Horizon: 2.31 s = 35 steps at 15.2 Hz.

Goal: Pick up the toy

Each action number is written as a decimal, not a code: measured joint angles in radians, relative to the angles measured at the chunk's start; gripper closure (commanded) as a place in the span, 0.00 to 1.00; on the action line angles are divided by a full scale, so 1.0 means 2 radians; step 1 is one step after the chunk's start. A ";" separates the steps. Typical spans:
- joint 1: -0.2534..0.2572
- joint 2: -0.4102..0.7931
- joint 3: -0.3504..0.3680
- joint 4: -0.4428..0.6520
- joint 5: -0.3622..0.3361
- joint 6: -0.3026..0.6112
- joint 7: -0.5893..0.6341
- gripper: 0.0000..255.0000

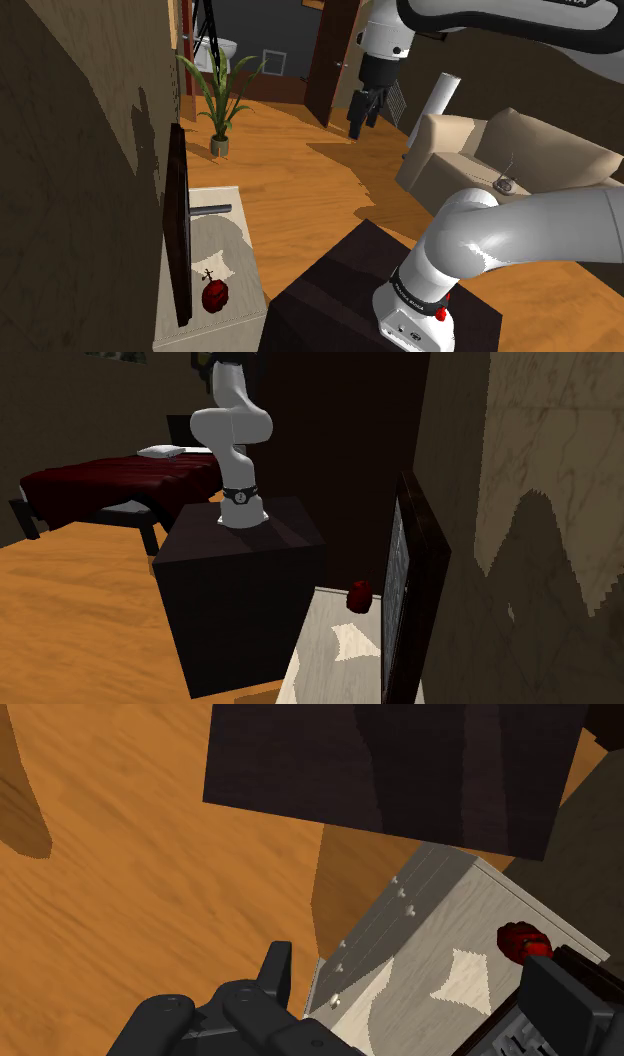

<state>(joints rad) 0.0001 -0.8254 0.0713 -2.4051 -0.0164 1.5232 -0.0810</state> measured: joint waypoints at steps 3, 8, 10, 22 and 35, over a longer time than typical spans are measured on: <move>0.003 0.009 0.006 -0.011 0.007 0.018 0.007 0.00; 0.016 0.040 0.032 -0.056 0.035 0.093 0.032 0.00; 0.024 0.056 0.045 -0.072 0.048 0.124 0.045 0.00; 0.052 0.226 0.115 -0.100 0.099 0.326 0.102 0.00; 0.078 0.487 0.165 -0.019 0.050 0.509 0.200 0.00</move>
<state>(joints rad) 0.1570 0.1490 0.4021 -2.4432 0.0827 2.5410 0.3198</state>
